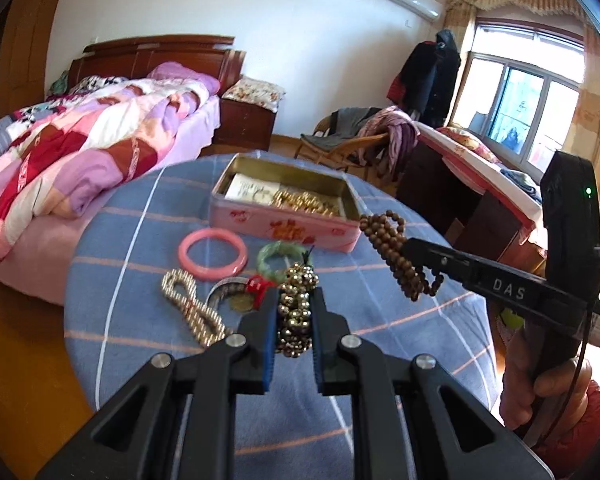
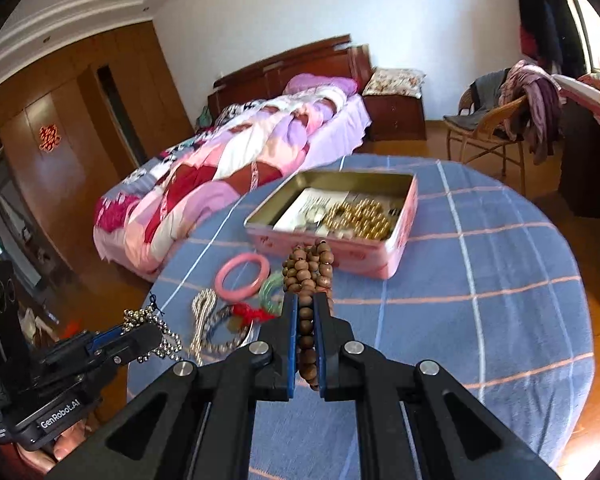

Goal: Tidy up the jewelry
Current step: 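Carry the chain and wooden beads over the tin and open both tools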

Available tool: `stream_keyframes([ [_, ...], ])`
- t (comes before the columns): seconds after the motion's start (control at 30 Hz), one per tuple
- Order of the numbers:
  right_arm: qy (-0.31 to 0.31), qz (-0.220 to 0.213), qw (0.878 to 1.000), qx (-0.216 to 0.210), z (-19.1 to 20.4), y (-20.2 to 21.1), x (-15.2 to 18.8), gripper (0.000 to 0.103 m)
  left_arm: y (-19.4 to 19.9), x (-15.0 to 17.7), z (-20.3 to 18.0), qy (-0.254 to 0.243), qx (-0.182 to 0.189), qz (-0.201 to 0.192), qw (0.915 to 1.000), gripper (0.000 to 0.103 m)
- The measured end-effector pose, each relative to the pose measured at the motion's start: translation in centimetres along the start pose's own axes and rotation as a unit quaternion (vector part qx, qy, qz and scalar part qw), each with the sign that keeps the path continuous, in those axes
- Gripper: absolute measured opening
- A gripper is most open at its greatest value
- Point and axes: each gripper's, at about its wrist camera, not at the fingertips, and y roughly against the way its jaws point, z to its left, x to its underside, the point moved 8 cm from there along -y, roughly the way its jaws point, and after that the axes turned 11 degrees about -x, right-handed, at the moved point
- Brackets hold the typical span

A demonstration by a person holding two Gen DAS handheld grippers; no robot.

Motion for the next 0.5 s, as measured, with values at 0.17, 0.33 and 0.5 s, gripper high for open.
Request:
stream_keyframes([
  [0.17,-0.003,-0.027,1.000,0.008,-0.8,0.7,-2.0,0.006,-0.1,-2.3,-0.6,0.005,0.016,-0.023,0.9996,0.015],
  [0.33,-0.010,-0.040,0.999,0.015,-2.1,-0.1,-4.1,0.006,-1.7,-4.7,-0.9,-0.007,0.007,-0.036,0.9993,0.015],
  [0.5,-0.019,-0.077,0.997,0.021,-3.3,-0.9,-7.4,0.007,-2.7,-9.7,-0.8,0.005,0.008,-0.078,0.9969,0.015],
])
